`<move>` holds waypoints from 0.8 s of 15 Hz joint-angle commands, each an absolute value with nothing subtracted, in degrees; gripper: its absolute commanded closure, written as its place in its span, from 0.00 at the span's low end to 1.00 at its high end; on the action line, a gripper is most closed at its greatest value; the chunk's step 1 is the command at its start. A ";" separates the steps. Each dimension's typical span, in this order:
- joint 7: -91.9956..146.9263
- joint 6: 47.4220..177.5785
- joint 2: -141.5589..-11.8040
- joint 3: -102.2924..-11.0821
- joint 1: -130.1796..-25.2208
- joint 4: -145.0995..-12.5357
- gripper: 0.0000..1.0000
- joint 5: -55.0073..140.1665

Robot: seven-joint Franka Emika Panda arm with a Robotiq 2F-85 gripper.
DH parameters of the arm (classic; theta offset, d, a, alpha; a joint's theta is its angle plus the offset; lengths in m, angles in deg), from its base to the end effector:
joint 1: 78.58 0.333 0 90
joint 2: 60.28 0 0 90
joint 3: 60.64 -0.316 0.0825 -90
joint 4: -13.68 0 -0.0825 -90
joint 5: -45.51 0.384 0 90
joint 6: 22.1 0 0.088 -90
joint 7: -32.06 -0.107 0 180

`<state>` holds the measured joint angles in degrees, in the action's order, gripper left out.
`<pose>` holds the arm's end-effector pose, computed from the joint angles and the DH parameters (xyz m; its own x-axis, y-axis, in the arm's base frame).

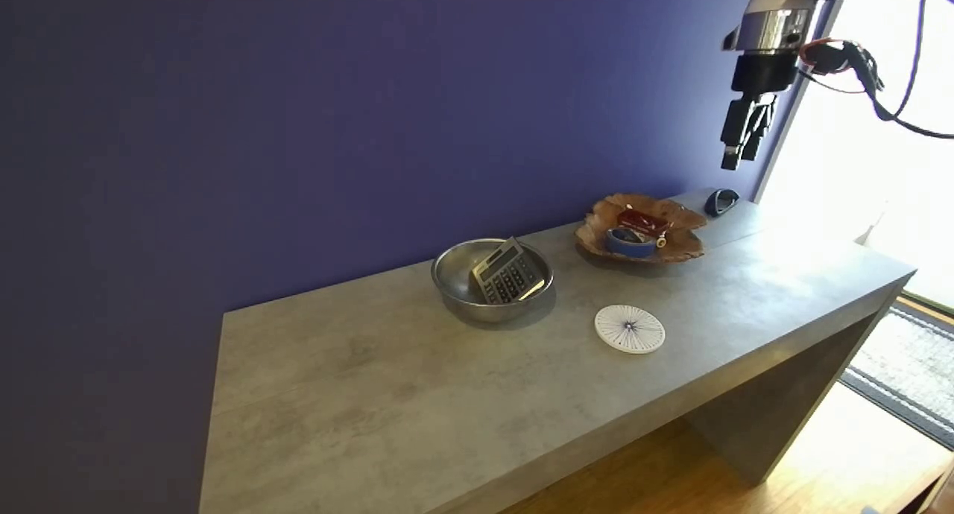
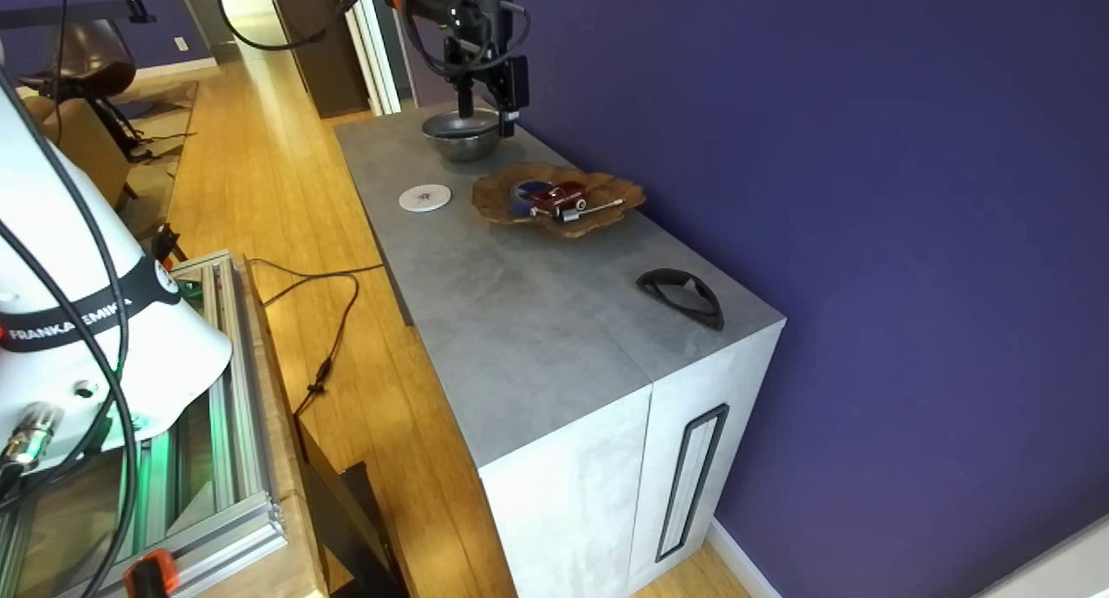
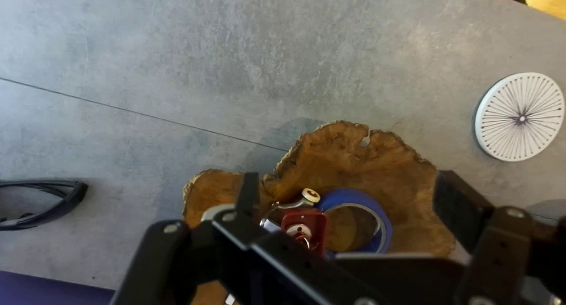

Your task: Remove the cart from the wooden tray

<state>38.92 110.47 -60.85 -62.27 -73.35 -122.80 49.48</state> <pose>0.4834 0.0595 0.3098 0.9789 0.1910 -0.0730 0.1871 -0.9807 -0.0566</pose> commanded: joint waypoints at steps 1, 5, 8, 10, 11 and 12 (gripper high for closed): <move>38.88 110.34 -61.44 -62.99 -74.06 -122.26 0.00 49.55; 36.59 123.43 -68.12 -63.84 -73.39 -119.24 0.00 52.00; 30.91 136.57 -76.62 -63.28 -72.89 -114.50 0.00 45.38; 25.81 139.14 -82.01 -60.00 -71.28 -110.52 0.00 38.88; 23.72 138.16 -84.15 -58.45 -70.24 -108.68 0.00 37.06; 23.93 134.80 -86.17 -58.48 -70.26 -106.79 0.00 37.47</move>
